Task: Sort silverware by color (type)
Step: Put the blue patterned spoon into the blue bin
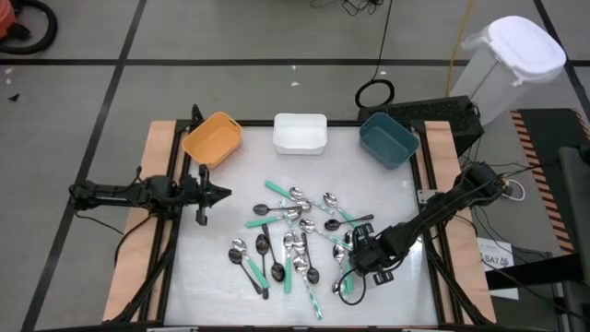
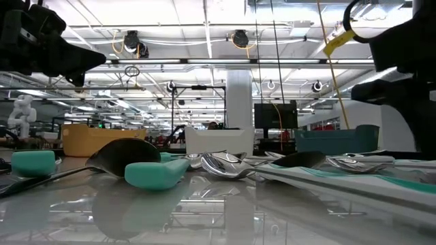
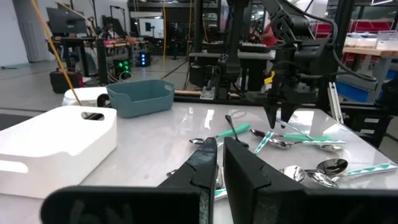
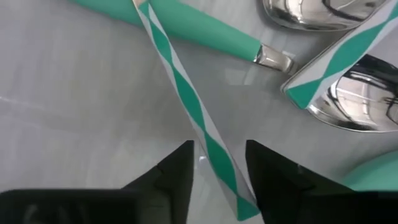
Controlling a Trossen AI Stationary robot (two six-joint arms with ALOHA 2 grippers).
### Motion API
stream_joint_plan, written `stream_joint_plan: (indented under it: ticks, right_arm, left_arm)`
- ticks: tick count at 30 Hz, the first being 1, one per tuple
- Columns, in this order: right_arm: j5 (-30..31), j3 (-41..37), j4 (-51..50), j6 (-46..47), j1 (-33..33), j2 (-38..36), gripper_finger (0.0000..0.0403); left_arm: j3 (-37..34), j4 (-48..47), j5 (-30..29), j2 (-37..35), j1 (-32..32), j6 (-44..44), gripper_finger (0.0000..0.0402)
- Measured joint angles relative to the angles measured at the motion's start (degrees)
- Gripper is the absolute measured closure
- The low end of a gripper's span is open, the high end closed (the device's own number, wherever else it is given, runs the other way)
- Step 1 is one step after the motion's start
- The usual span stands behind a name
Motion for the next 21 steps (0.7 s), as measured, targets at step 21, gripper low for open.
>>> stream_joint_plan:
  ticks: [21]
  right_arm:
    - [-0.3,3.6,-7.3,-1.7,0.0,0.0,0.0372]
  left_arm:
    - [0.0,0.2,-0.3,0.0,0.0,0.9,0.0371]
